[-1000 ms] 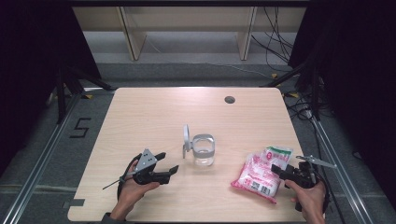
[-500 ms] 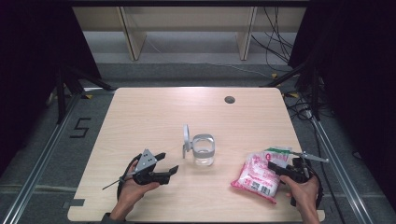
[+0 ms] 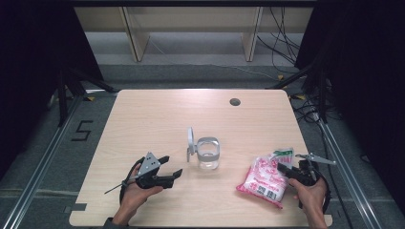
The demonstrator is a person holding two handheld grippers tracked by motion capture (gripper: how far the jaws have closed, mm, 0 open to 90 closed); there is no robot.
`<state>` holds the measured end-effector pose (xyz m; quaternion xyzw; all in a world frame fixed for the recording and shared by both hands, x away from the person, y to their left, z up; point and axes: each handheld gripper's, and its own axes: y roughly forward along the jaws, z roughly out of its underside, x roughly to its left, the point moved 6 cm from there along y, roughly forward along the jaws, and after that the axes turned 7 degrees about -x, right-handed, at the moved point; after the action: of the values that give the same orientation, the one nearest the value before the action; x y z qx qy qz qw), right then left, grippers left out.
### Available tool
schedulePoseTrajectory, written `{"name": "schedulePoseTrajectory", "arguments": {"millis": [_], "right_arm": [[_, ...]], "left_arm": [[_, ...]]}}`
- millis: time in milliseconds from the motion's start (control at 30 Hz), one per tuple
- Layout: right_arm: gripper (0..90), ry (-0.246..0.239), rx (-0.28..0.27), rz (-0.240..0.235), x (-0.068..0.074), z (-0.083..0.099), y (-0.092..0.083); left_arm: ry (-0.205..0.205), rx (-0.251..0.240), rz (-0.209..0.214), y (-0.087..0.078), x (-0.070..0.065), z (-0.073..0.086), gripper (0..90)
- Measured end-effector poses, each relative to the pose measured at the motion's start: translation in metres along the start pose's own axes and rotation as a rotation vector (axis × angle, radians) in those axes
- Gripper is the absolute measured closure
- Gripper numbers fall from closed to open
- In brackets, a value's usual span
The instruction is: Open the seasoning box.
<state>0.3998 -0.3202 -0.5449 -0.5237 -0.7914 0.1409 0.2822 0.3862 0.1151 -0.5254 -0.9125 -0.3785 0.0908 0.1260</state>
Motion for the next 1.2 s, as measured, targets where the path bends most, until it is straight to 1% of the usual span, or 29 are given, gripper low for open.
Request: {"name": "schedulePoseTrajectory", "arguments": {"millis": [33, 67, 100, 133, 167, 200, 267, 300, 333, 367, 400, 433, 500, 533, 600, 667, 700, 733, 767, 800, 867, 900, 933, 1000, 1033, 1067, 1100, 1167, 1200], "right_arm": [[85.5, 0.001, -0.002, -0.017, 0.001, 0.0, 0.0], [88.2, 0.011, 0.0, 0.005, 0.002, 0.0, 0.0], [89.6, -0.013, -0.011, -0.019, 0.001, -0.001, 0.0], [90.0, -0.021, -0.014, -0.02, 0.002, -0.001, 0.0], [90.0, 0.021, 0.01, -0.005, 0.007, -0.001, -0.003], [90.0, 0.005, 0.008, -0.005, 0.008, -0.001, -0.002], [90.0, -0.058, -0.013, -0.009, 0.006, -0.004, -0.001], [90.0, -0.068, -0.01, 0.0, 0.006, -0.005, -0.003], [90.0, -0.049, -0.025, -0.001, 0.009, -0.006, -0.004], [90.0, -0.087, -0.046, -0.01, 0.007, -0.008, -0.003], [90.0, -0.04, -0.042, -0.021, 0.014, -0.009, -0.006], [90.0, -0.104, -0.049, -0.011, 0.011, -0.011, -0.006], [90.0, -0.132, -0.094, -0.03, 0.018, -0.016, -0.007], [90.0, -0.126, -0.099, -0.027, 0.023, -0.018, -0.01], [90.0, -0.161, -0.127, -0.034, 0.028, -0.023, -0.012], [90.0, -0.146, -0.138, -0.044, 0.036, -0.026, -0.015], [90.0, -0.176, -0.16, -0.053, 0.035, -0.029, -0.015], [90.0, -0.16, -0.16, -0.076, 0.039, -0.029, -0.017], [90.0, -0.153, -0.167, -0.073, 0.042, -0.031, -0.019], [90.0, -0.176, -0.175, -0.097, 0.043, -0.034, -0.02], [90.0, -0.192, -0.184, -0.112, 0.052, -0.038, -0.023], [90.0, -0.23, -0.185, -0.112, 0.053, -0.04, -0.023], [90.0, -0.209, -0.184, -0.107, 0.058, -0.041, -0.025], [90.0, -0.233, -0.204, -0.136, 0.063, -0.046, -0.028], [90.0, -0.229, -0.218, -0.133, 0.067, -0.048, -0.029], [90.0, -0.229, -0.222, -0.14, 0.071, -0.049, -0.031], [90.0, -0.261, -0.237, -0.14, 0.072, -0.051, -0.032], [90.0, -0.219, -0.249, -0.168, 0.079, -0.054, -0.035], [90.0, -0.238, -0.26, -0.17, 0.081, -0.057, -0.035]], "left_arm": [[-0.001, -0.002, 0.0, 0.0, 0.0, 0.0, 27.2], [-0.004, -0.006, 0.004, 0.001, -0.001, -0.001, 27.2], [-0.002, -0.005, 0.006, 0.001, -0.001, -0.001, 27.2], [0.0, -0.002, 0.009, 0.001, -0.001, 0.0, 27.2], [0.003, 0.003, 0.001, 0.001, -0.001, 0.0, 27.2], [0.003, 0.006, 0.0, 0.001, -0.002, 0.001, 27.2], [0.0, 0.001, 0.002, 0.001, -0.002, 0.0, 27.2], [0.001, 0.002, 0.004, 0.001, -0.002, 0.0, 27.2], [0.004, 0.003, 0.008, 0.001, -0.002, 0.0, 27.2], [0.003, 0.002, 0.009, 0.001, -0.002, 0.001, 27.2], [-0.004, -0.004, 0.009, 0.002, -0.003, 0.0, 27.2], [0.003, 0.0, 0.006, 0.001, -0.003, 0.0, 27.2], [0.002, -0.001, 0.014, 0.002, -0.005, -0.001, 27.2], [0.007, -0.002, 0.019, 0.002, -0.007, -0.002, 27.2], [0.015, -0.004, 0.029, 0.002, -0.011, -0.002, 27.1], [0.011, -0.014, 0.033, 0.004, -0.015, -0.004, 27.1], [0.022, -0.012, 0.023, 0.003, -0.015, -0.005, 27.3], [0.016, -0.03, 0.03, 0.003, -0.017, -0.006, 27.7], [0.01, -0.039, 0.021, 0.003, -0.018, -0.007, 28.0], [0.01, -0.044, 0.02, 0.003, -0.02, -0.008, 28.1], [0.009, -0.061, 0.022, 0.004, -0.022, -0.009, 28.2], [0.003, -0.07, 0.024, 0.004, -0.024, -0.01, 28.2], [0.015, -0.063, 0.026, 0.004, -0.025, -0.01, 28.2], [0.022, -0.07, 0.028, 0.005, -0.028, -0.011, 28.1], [0.038, -0.077, 0.039, 0.006, -0.029, -0.011, 28.1], [0.02, -0.081, 0.032, 0.007, -0.032, -0.011, 28.1], [0.012, -0.082, 0.036, 0.009, -0.035, -0.009, 28.0], [0.015, -0.071, 0.047, 0.012, -0.042, -0.007, 28.0], [0.01, -0.082, 0.059, 0.015, -0.047, -0.007, 28.0]]}}
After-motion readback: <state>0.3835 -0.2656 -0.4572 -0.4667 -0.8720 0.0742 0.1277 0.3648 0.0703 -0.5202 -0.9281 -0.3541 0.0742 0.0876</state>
